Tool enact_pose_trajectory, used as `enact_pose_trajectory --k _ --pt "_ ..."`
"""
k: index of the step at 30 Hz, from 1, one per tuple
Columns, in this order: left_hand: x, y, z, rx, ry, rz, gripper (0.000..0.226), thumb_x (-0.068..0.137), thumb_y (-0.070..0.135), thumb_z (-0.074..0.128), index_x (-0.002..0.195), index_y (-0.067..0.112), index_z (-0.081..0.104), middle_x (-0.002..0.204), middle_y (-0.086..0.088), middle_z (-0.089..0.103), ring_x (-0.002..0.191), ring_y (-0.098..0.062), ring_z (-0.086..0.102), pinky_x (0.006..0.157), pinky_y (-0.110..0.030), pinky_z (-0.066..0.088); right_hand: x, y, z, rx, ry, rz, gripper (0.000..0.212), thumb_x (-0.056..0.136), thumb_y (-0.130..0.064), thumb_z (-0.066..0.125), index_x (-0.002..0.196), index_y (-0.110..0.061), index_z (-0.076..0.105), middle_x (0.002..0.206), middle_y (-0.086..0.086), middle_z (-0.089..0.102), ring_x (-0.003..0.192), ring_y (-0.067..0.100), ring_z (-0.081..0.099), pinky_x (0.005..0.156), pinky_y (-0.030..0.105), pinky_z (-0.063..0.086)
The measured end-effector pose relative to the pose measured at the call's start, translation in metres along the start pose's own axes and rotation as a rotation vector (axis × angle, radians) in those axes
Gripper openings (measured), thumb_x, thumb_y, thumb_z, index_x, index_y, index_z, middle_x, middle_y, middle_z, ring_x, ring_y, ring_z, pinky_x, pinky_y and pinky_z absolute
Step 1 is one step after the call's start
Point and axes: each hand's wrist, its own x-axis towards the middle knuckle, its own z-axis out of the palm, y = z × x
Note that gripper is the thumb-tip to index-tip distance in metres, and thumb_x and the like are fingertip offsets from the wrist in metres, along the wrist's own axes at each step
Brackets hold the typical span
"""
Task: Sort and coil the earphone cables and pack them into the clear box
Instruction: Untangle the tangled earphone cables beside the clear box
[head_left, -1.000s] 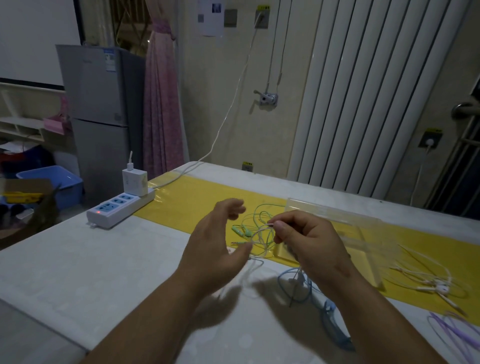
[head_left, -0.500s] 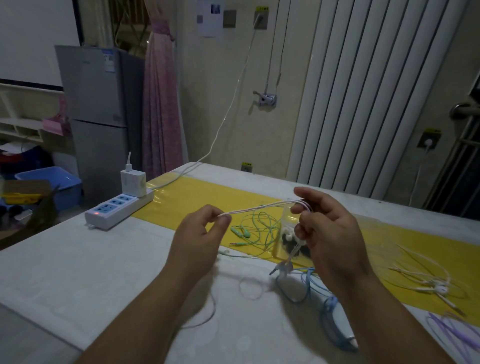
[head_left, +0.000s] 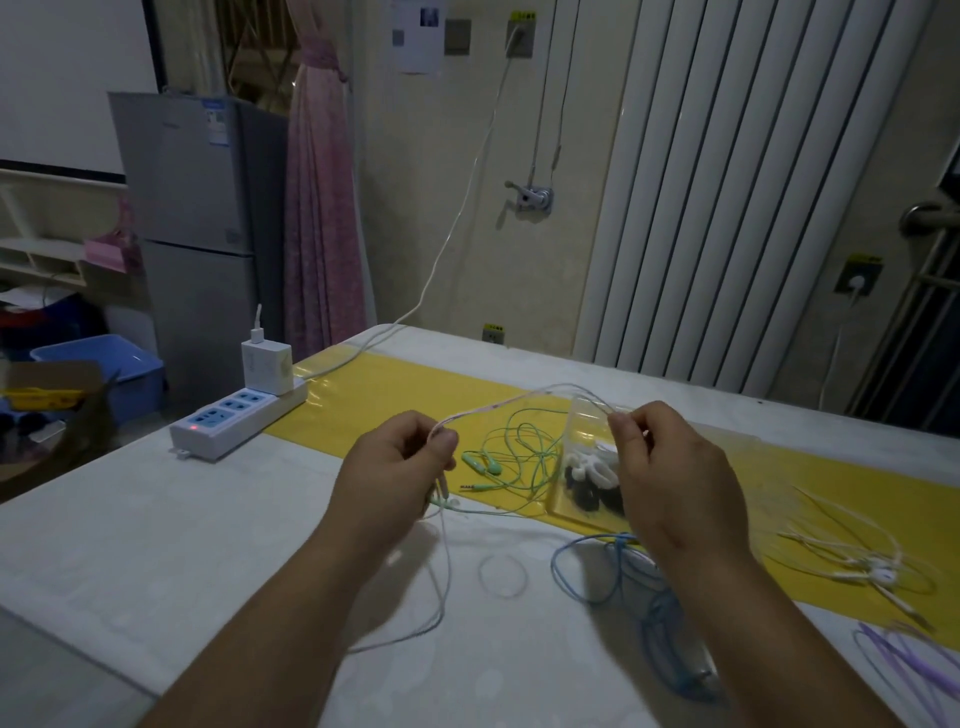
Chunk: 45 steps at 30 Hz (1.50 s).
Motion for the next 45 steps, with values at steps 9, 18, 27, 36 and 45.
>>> enact_pose_trajectory --k 9,18,27,36,45 --pt "-0.004 0.000 0.001 -0.312 -0.262 -0.075 0.016 0.072 0.009 0.071 0.088 0.007 0.071 0.084 -0.013 0.066 0.077 -0.022 0.065 0.075 -0.030 0.055 -0.006 -0.010 0.008 0.335 -0.074 0.028 0.037 0.098 -0.037 0.047 0.069 -0.014 0.049 0.057 -0.002 0.050 0.058 0.010 0.046 0.058 0.034 0.036" --pt "-0.007 0.010 -0.002 -0.154 -0.292 -0.102 0.015 0.073 0.019 0.073 0.072 0.009 0.061 0.069 -0.014 0.049 0.048 -0.008 0.036 0.046 -0.018 0.028 0.002 -0.003 0.001 0.462 0.179 0.124 0.039 0.100 -0.033 0.044 0.077 -0.003 0.052 0.066 0.009 0.052 0.059 0.015 0.042 0.055 0.032 0.033" --pt "-0.011 0.012 -0.001 -0.237 -0.320 -0.122 0.012 0.086 -0.011 0.058 0.081 -0.001 0.064 0.078 -0.017 0.066 0.063 -0.022 0.061 0.062 -0.028 0.054 0.003 0.001 0.005 0.491 0.174 0.138 0.039 0.100 -0.033 0.045 0.081 0.000 0.055 0.070 0.014 0.055 0.061 0.017 0.042 0.055 0.032 0.033" --pt "-0.011 0.016 0.002 -0.216 -0.214 -0.068 0.027 0.074 -0.015 0.068 0.067 0.010 0.072 0.073 -0.014 0.070 0.066 -0.019 0.065 0.062 -0.026 0.054 -0.006 -0.011 0.013 0.604 -0.039 0.150 0.030 0.099 -0.021 0.045 0.074 -0.005 0.049 0.064 0.002 0.043 0.057 0.011 0.037 0.051 0.029 0.030" --pt "-0.008 0.012 0.005 -0.301 -0.125 -0.061 0.016 0.076 -0.013 0.067 0.072 0.001 0.060 0.068 -0.018 0.065 0.067 -0.029 0.068 0.062 -0.032 0.056 -0.014 -0.014 0.025 0.652 -0.328 0.125 0.027 0.097 -0.028 0.051 0.078 -0.011 0.060 0.064 -0.002 0.060 0.047 0.001 0.040 0.056 0.026 0.031"
